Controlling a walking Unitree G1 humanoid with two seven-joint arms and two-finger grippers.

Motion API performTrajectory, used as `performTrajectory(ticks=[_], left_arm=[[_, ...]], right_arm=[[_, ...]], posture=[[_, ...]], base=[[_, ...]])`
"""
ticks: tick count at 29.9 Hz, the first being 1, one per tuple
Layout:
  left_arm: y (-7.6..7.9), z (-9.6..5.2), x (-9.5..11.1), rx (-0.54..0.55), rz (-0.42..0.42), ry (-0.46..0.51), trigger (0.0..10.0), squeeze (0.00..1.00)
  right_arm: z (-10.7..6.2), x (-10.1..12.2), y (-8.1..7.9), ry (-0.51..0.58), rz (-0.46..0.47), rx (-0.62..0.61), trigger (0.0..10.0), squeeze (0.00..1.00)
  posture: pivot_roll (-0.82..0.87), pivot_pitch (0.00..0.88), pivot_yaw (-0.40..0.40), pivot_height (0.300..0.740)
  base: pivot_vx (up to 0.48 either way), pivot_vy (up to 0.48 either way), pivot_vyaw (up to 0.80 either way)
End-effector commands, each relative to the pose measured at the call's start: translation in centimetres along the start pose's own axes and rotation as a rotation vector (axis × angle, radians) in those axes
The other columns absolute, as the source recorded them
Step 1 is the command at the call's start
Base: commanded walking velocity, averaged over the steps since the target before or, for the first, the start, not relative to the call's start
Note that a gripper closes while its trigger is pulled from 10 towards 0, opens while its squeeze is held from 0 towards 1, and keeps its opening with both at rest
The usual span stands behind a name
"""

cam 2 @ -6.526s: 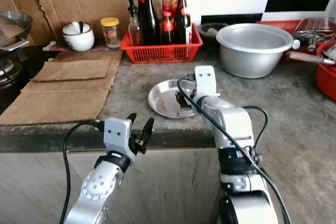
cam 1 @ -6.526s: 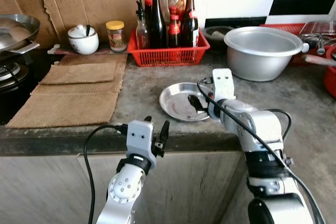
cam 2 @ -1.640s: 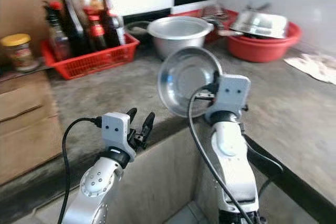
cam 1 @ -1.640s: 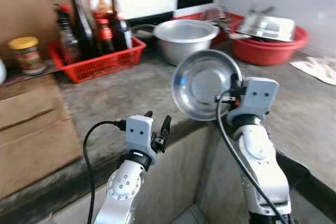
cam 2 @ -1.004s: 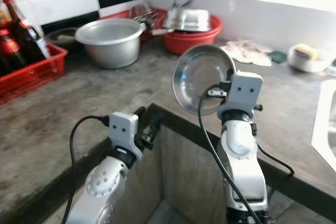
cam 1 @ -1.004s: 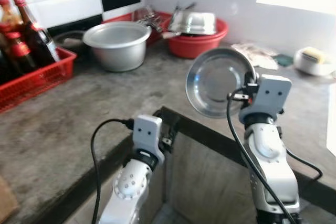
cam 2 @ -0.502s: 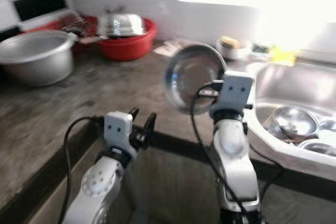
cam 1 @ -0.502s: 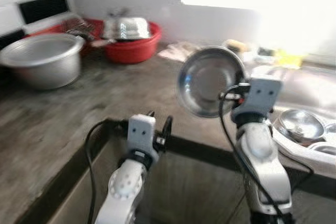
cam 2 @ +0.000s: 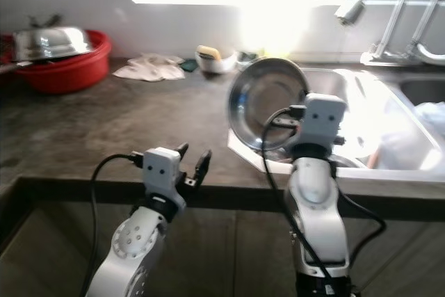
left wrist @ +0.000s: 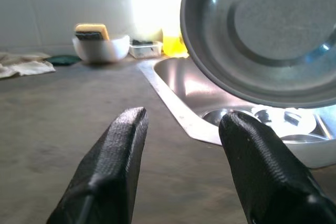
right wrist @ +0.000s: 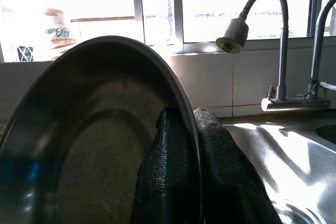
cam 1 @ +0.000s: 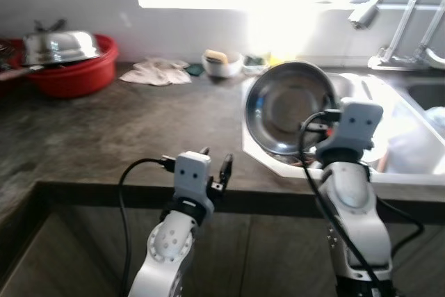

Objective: Kitchen organization

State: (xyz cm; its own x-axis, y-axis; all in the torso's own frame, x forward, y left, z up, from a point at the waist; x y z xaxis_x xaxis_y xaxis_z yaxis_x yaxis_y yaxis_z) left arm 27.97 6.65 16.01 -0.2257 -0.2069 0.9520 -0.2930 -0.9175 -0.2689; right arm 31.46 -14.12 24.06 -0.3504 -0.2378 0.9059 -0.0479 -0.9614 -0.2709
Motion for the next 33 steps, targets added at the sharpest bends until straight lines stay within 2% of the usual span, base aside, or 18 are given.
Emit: performTrajectory(ticks=[1, 24, 26, 33], left_arm=[[0.2, 0.01, 0.26, -0.008, 0.011, 0.01, 10.0, 0.0], [0.38, 0.12, 0.15, -0.019, 0.002, 0.009, 10.0, 0.0], [0.14, 0.21, 0.07, 0.0, -0.024, 0.005, 10.0, 0.0], [-0.08, 0.34, -0.06, 0.009, -0.014, 0.0, 10.0, 0.0]], right_arm=[[0.29, 0.38, 0.05, 0.009, -0.014, -0.001, 10.0, 0.0], [0.46, 0.19, -0.32, -0.01, -0.013, 0.039, 10.0, 0.0], [0.55, 0.22, -0.4, -0.015, -0.012, 0.046, 10.0, 0.0], [1.27, -0.01, -0.61, -0.056, -0.03, 0.072, 10.0, 0.0]], posture=[[0.05, 0.0, -0.004, 0.74], [0.05, 0.0, -0.002, 0.74], [0.05, 0.0, -0.001, 0.74], [0.05, 0.0, -0.005, 0.74]], base=[[0.259, -0.401, 0.0], [0.274, -0.39, 0.0], [0.0, 0.0, 0.0], [0.0, 0.0, 0.0]])
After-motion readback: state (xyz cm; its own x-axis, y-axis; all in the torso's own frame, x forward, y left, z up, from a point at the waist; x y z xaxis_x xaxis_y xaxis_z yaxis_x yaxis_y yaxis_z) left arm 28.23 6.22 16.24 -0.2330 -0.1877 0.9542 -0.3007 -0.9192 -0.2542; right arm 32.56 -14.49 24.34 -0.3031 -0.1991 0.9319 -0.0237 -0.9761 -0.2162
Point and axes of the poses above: a point about 5 cm out from each wrist's last joint towards the gripper, its own z axis pointing out of the wrist towards the gripper, its own x axis along the axis of the wrist's last joint, y = z × x, the point moved 3 cm from there along z, pointing out of the wrist towards the gripper, and after that the axes turned 14 degrees about z, right-handed, at the moved point
